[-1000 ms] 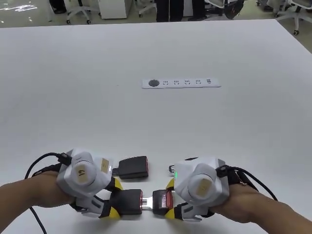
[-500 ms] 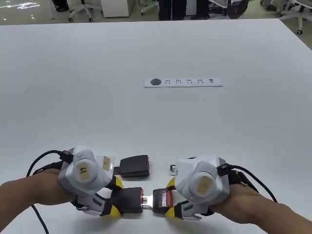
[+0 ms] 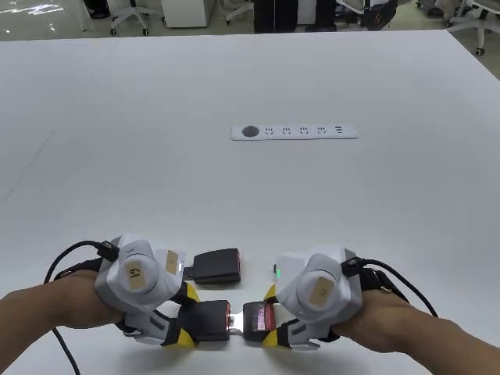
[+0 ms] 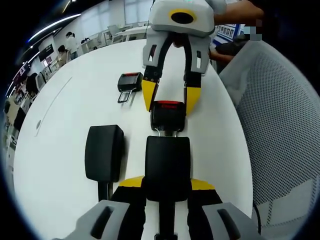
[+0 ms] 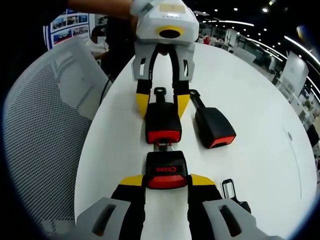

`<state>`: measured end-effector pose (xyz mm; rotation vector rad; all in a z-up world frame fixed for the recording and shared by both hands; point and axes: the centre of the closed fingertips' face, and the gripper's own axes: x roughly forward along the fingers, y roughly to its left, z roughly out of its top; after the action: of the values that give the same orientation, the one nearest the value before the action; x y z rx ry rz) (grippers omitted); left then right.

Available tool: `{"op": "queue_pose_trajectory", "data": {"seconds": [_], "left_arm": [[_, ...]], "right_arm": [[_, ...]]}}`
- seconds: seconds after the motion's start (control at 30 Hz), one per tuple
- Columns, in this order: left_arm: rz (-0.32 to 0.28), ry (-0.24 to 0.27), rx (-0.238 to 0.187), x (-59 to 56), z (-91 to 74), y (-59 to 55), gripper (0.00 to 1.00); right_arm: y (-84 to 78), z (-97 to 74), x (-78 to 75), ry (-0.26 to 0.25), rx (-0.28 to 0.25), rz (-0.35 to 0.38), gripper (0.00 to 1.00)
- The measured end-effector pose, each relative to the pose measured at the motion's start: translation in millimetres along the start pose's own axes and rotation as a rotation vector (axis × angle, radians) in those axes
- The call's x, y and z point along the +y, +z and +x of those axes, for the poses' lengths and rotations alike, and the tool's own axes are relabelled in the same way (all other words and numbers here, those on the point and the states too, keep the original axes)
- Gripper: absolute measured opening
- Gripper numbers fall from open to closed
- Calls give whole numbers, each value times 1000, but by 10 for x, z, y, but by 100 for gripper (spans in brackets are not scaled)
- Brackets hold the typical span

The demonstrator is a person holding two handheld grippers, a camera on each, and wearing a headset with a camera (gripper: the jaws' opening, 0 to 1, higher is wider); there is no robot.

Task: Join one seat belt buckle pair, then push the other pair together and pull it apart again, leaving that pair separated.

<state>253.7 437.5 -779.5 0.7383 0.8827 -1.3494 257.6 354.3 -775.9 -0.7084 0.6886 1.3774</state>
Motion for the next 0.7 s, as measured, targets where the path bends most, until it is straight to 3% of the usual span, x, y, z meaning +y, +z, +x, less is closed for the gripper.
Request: {"op": "queue_pose_trajectory", "data": {"seconds": [0.57,0.7], "left_arm": [[0,-2,11,15,-1,-8,31],[0,-3,16,21,4,-16,31]], "right_arm": [[31,-12,-5,-4,30,-21,27],[38,-5,-14,-6,32,17,27]]}}
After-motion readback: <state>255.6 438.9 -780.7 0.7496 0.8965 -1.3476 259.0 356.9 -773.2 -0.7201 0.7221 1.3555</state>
